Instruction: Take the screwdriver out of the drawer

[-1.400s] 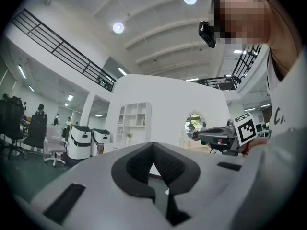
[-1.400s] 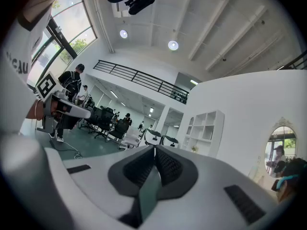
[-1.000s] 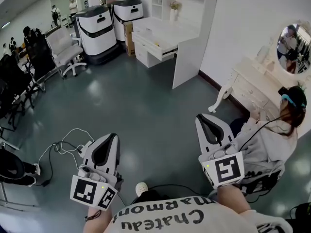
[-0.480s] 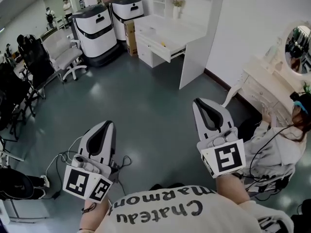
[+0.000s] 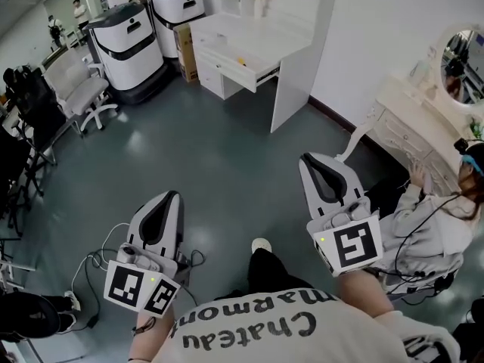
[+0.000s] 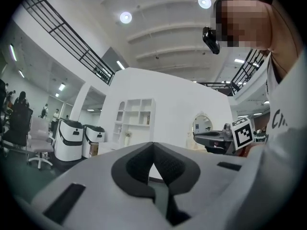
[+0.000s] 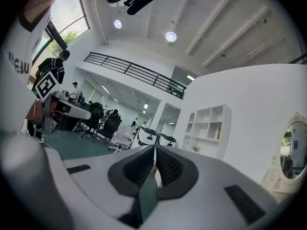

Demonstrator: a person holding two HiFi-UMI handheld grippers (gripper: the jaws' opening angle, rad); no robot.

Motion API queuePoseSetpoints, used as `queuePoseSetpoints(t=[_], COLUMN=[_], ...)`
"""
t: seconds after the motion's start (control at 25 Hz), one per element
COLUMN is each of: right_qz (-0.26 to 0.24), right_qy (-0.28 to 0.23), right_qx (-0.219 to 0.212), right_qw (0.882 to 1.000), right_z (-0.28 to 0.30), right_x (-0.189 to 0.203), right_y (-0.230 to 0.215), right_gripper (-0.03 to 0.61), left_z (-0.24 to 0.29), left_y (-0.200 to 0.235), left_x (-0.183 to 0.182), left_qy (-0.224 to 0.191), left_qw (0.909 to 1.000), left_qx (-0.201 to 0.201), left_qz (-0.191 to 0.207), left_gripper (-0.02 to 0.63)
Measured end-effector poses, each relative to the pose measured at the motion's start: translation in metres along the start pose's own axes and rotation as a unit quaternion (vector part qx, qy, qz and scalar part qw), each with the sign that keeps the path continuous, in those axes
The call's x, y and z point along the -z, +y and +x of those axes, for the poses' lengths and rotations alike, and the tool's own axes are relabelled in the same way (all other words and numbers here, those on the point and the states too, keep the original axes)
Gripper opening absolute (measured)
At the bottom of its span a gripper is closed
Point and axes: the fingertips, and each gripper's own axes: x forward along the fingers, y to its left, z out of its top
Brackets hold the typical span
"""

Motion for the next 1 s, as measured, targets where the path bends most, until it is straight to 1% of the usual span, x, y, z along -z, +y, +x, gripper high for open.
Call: queuePoseSetpoints(t=[0.12, 0.32, 0.48, 0.68, 0.8, 0.92, 1.0], right_qz=[-0.016, -0.018, -0.017, -0.025, -0.023, -0.014, -0.011], right_qy=[-0.018, -0.028, -0.038, -0.068, -0.084, -0.078, -0.080], right_qx=[-0.001, -0.010, -0.020, -0.026, -0.028, -0.034, -0.036], right_qw=[1.000, 0.999, 0.999, 0.997, 0.996, 0.996, 0.996], right_z=[0.035, 0.109, 0.176, 0.244, 0.274, 0.296, 0.308], right_x=[0.007, 0.016, 0.019, 0.016, 0.012, 0.019, 0.026], right_y=[-0.018, -0.057, -0.091, -0.130, -0.149, -0.160, -0.164], right_gripper=[0.029, 0.029, 0.029, 0.029, 0.029, 0.029, 0.029], left_z=[0.033, 0.104, 0.164, 0.230, 0.260, 0.280, 0.291], left_y=[0.014, 0.043, 0.073, 0.105, 0.122, 0.138, 0.150], left_x=[0.001, -0.005, -0.016, -0.023, -0.028, -0.028, -0.023], left_qy=[-0.008, -0.003, -0.013, -0.032, -0.043, -0.053, -0.052], left_qw=[0.9999, 0.9994, 0.9993, 0.9987, 0.9983, 0.9979, 0.9978], left_qx=[0.008, 0.008, 0.009, 0.004, -0.001, -0.014, -0.025], left_qz=[0.001, 0.033, 0.033, 0.038, 0.039, 0.036, 0.034], left_gripper=[0.020, 0.020, 0.020, 0.020, 0.019, 0.020, 0.020])
